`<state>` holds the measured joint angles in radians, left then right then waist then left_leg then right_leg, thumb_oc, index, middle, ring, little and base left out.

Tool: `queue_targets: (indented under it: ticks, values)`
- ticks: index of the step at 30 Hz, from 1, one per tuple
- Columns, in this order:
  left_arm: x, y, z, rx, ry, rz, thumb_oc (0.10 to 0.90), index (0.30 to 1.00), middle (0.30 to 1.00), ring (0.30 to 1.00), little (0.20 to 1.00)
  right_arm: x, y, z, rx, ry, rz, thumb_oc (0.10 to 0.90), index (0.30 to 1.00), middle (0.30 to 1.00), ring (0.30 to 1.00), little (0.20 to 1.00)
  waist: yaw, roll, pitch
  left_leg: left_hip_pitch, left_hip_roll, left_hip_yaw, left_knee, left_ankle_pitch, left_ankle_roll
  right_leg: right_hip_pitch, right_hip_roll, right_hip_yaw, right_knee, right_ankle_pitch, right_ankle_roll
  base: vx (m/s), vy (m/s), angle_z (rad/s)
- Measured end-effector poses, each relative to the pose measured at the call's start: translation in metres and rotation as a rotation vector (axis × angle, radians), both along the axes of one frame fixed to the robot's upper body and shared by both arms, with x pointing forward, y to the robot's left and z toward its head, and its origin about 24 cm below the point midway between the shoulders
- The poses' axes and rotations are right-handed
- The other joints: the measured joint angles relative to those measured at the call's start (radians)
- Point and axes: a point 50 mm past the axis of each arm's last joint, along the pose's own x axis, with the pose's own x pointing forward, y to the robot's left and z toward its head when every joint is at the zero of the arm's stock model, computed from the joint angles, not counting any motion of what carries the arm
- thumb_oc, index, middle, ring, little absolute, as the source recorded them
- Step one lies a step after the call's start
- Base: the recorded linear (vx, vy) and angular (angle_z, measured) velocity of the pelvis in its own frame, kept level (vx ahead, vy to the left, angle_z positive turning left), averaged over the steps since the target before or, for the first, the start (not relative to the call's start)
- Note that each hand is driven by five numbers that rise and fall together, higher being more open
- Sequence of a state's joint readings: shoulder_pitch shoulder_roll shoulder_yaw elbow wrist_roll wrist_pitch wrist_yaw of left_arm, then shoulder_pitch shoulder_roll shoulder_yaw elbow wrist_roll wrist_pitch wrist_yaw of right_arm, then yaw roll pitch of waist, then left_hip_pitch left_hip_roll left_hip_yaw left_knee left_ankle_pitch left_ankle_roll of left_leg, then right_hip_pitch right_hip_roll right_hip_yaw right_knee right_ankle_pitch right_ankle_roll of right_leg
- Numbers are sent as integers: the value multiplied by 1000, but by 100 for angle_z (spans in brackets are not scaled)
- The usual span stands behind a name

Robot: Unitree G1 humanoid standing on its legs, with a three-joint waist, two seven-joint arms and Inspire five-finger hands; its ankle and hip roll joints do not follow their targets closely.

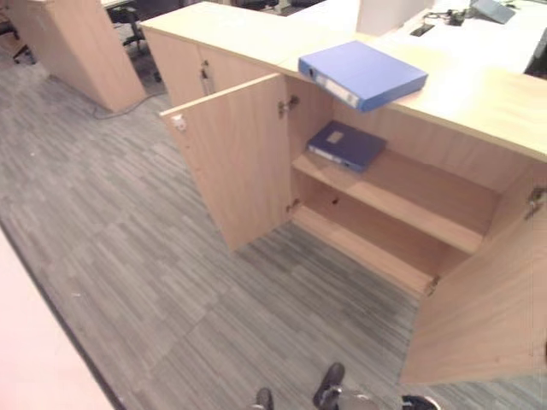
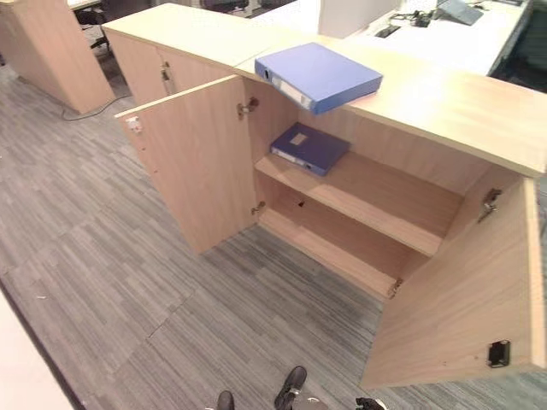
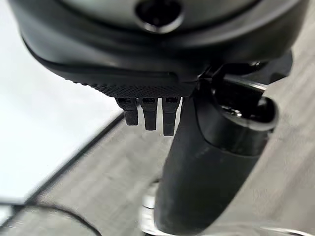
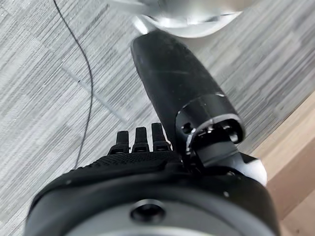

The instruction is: Put the empty folder in the office cabinet

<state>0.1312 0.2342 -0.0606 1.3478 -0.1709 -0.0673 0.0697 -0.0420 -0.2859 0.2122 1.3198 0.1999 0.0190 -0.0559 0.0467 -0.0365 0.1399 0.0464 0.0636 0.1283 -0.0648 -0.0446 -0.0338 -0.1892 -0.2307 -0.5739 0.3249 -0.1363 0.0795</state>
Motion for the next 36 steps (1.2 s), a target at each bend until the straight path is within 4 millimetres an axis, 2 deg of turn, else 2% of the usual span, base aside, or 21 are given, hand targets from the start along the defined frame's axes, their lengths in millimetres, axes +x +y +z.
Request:
queue_targets:
  ticks: [2,3,4,5,6,7,8,10,11,12,13,16,19,23,25,26,28,29,30,33,36]
  values:
    - [13,-5,-1,-7,-4,-10,800,900,900,900,900,-2,-1,0,0,-10,-25,800,900,900,900,900,0,18,-13,-37,64,7,224,7,-109,91,111,-51,-159,0,-46,213,-277,36]
    - [25,0,1,10,-35,-31,800,900,900,900,900,5,2,0,6,-26,-35,800,900,900,900,900,-1,-1,1,-210,101,20,581,-22,-134,97,131,-60,-183,30,-99,188,-175,6]
    - [27,-2,1,2,-44,-32,800,900,900,900,900,6,0,1,1,-31,-34,800,900,900,900,900,0,4,2,-266,122,17,689,-12,-135,104,144,-57,-193,28,-102,242,-83,-35]
    - [33,-11,-1,-20,-68,-35,800,900,900,900,900,16,-1,3,-3,-54,-36,800,900,900,900,900,7,-8,23,-361,147,-16,889,123,-149,118,165,-3,-195,41,-129,324,128,-56]
    - [34,-13,-1,-27,-70,-38,800,900,900,900,900,20,0,4,-1,-63,-36,800,900,900,900,900,13,2,26,-387,160,-15,926,142,-155,126,167,10,-196,43,-145,307,207,-140]
    - [29,-13,-2,-32,-59,-32,800,900,900,900,900,32,12,4,26,-87,2,800,900,900,900,900,10,-30,36,-361,194,39,662,106,-114,156,187,76,-266,63,-103,236,178,-134]
    - [29,-13,-1,-28,-60,-29,800,900,900,900,900,32,13,4,28,-90,0,800,900,900,900,900,12,-25,35,-328,190,39,511,109,-115,163,194,74,-278,67,-105,192,302,-135]
    - [31,-13,-1,-25,-56,-37,800,900,900,900,900,19,7,3,17,-72,-12,800,900,900,900,900,-12,-9,33,-291,220,-38,300,148,-150,182,226,118,-268,89,-146,285,499,-78]
    - [21,-10,-2,-16,-30,-13,800,900,900,900,900,7,2,1,2,-51,-21,800,900,900,900,900,-10,2,27,-249,281,-111,129,205,-197,175,252,147,-241,62,-120,280,421,-91]
    - [18,-9,-2,-14,-25,8,800,900,900,900,900,0,0,0,-6,-20,-32,800,900,900,900,900,-6,7,25,-223,314,-122,44,227,-201,172,260,173,-231,49,-100,390,711,-79]
    - [16,-10,-2,-9,-20,15,800,900,900,900,900,-10,-7,0,-21,12,-62,800,900,900,900,900,-10,12,24,-208,342,-139,7,268,-193,164,259,190,-199,27,-127,271,566,-50]
    - [12,-17,-4,-18,-8,25,800,900,900,900,900,-31,-22,2,-56,54,-112,800,900,900,900,900,9,50,0,-178,357,-224,-14,282,-216,127,263,254,-140,-3,-96,220,614,-57]
    - [6,-28,-7,-42,15,27,800,900,900,900,900,-27,-36,7,-80,36,-184,800,900,900,900,900,12,94,-9,-163,342,-223,-11,282,-215,99,234,280,-109,-1,-126,117,441,-50]
    - [8,-43,-9,-74,33,-54,800,900,900,900,900,-46,-50,10,-106,62,-250,800,900,900,900,900,14,109,-21,-116,200,-152,29,232,-169,51,56,306,-47,-1,-46,85,471,-17]
    - [6,-48,-10,-92,36,-58,800,900,900,900,900,-37,-54,13,-113,30,-243,800,900,900,900,900,2,133,-30,-76,149,-95,20,161,-154,-4,-10,338,8,31,25,-4,554,-59]
    - [11,-44,-9,-82,29,-73,800,900,900,900,900,-31,-49,12,-99,9,-238,800,900,900,900,900,1,114,-20,-62,103,-53,6,132,-135,-34,-62,354,33,43,40,-35,552,-85]
    - [14,-30,-6,-50,3,-52,800,900,900,900,900,-10,-33,9,-64,-21,-166,800,900,900,900,900,29,91,-2,-45,33,47,33,88,-41,-22,-153,135,-17,190,-85,48,510,-102]
    - [19,-22,-4,-28,-19,-49,800,900,900,900,900,-20,-34,8,-74,16,-148,800,900,900,900,900,31,98,-7,-34,3,58,69,55,2,52,-183,42,-93,222,-103,52,427,-49]
    - [19,-10,-2,0,-29,-50,800,900,900,900,900,-26,-27,4,-52,33,-150,800,900,900,900,900,40,73,-6,-24,-25,62,69,50,26,79,-197,46,-117,256,-87,0,368,-28]
    - [27,9,5,47,-79,-27,800,900,900,900,900,-27,-12,-1,-21,57,-108,800,900,900,900,900,48,53,-9,0,-59,84,30,26,50,68,-169,50,-53,162,33,113,291,-47]
    - [27,11,5,50,-75,-7,800,900,900,900,900,-18,-7,-1,-3,37,-64,800,900,900,900,900,33,58,-6,-11,-70,66,6,67,82,48,-81,84,-24,104,55,126,130,-32]
